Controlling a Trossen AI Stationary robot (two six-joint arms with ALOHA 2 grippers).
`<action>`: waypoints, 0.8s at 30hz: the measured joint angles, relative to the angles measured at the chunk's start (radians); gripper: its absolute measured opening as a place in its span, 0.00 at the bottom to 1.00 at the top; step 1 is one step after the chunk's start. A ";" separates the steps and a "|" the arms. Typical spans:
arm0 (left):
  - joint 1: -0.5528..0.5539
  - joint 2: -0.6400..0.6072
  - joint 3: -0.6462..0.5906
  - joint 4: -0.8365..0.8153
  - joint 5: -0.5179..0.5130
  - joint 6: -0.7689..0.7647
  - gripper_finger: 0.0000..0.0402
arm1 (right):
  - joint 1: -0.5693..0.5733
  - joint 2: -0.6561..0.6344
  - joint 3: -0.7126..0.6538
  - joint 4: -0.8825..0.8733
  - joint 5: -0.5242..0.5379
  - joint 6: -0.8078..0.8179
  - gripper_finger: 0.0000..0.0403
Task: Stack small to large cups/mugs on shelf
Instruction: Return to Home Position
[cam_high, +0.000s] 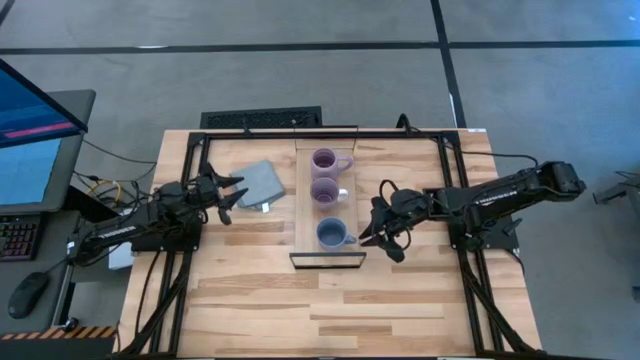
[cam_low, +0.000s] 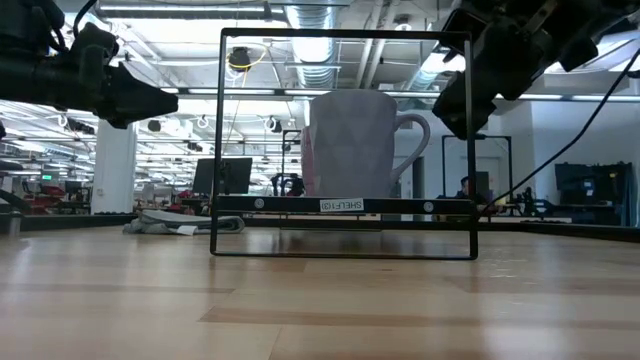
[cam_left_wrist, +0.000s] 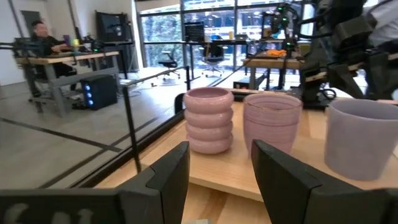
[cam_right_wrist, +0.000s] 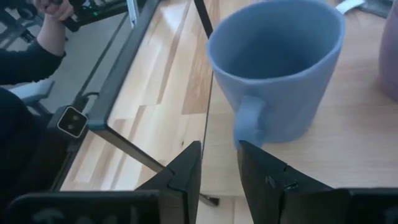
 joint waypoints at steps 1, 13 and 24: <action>0.000 0.000 0.000 -0.001 0.007 0.000 0.41 | 0.004 0.000 0.000 0.007 0.000 0.000 0.31; 0.000 0.000 0.000 -0.002 0.013 0.024 0.41 | 0.011 0.114 -0.002 0.087 0.000 -0.005 0.31; 0.000 0.000 0.000 -0.002 0.012 0.024 0.41 | 0.015 0.130 -0.001 0.121 -0.057 0.050 0.31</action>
